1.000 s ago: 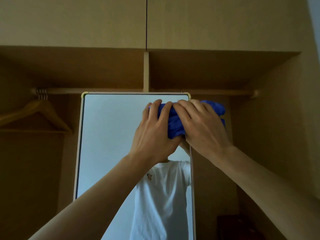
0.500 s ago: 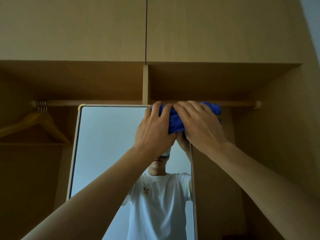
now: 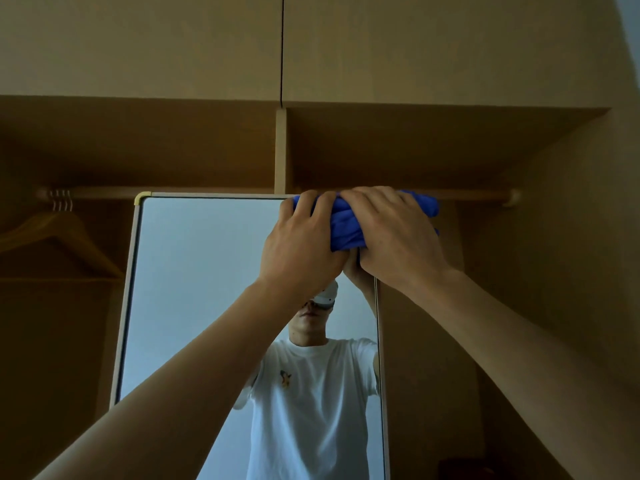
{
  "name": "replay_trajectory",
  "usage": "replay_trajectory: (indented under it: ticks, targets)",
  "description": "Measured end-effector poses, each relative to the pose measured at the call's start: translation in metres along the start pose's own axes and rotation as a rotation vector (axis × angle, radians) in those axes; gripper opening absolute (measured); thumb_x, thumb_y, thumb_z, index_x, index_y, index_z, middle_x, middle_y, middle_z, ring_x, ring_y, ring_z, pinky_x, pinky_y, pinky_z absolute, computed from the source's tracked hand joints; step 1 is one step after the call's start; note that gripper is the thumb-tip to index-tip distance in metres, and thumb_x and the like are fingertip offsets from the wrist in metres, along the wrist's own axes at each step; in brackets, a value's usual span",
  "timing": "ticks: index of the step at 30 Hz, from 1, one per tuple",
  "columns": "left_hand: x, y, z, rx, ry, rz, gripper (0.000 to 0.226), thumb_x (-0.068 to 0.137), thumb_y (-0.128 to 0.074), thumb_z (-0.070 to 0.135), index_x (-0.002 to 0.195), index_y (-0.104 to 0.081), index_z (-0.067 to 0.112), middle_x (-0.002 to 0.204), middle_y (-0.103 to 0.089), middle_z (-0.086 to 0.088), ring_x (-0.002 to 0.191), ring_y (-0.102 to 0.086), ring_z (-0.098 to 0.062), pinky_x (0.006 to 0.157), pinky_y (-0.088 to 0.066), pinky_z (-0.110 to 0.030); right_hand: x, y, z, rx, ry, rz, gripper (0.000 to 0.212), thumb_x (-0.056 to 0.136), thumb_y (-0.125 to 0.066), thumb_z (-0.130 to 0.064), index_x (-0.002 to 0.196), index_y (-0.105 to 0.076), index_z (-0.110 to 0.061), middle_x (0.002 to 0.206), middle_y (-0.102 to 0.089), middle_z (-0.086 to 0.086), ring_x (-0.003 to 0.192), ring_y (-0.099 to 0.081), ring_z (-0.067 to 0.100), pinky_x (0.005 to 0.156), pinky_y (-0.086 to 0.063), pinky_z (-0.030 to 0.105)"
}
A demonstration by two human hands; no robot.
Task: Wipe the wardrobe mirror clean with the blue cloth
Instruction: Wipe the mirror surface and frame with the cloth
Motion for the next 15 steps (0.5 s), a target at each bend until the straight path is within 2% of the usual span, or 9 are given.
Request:
replay_trajectory:
  ticks: [11,15]
  targets:
    - [-0.019,-0.004,0.001,-0.012,-0.008,0.05,0.067,0.083,-0.07,0.036,0.144,-0.048,0.019,0.14,-0.052,-0.001,0.129,-0.044,-0.026,0.098,-0.047,-0.039,-0.018,-0.008,-0.003,0.012,-0.04,0.025,0.058,0.08,-0.065,-0.018,0.136,-0.053,-0.013,0.131,-0.062,0.006,0.123,-0.055,0.026,0.107,-0.038,0.042]
    - [-0.037,-0.005,0.004,-0.024,-0.023,0.073,0.063,0.082,-0.071,0.034,0.14,-0.052,0.017,0.135,-0.055,-0.002,0.126,-0.047,-0.026,0.091,-0.05,-0.038,-0.034,-0.013,-0.009,-0.001,-0.045,0.019,0.06,0.078,-0.068,-0.018,0.136,-0.053,-0.012,0.13,-0.062,0.006,0.122,-0.055,0.026,0.106,-0.039,0.042]
Point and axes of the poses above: each hand's wrist, its own x-axis towards the middle knuckle, its own y-axis out of the back of the hand, z = x × y, the point moved 8 cm from there along x, towards the middle knuckle
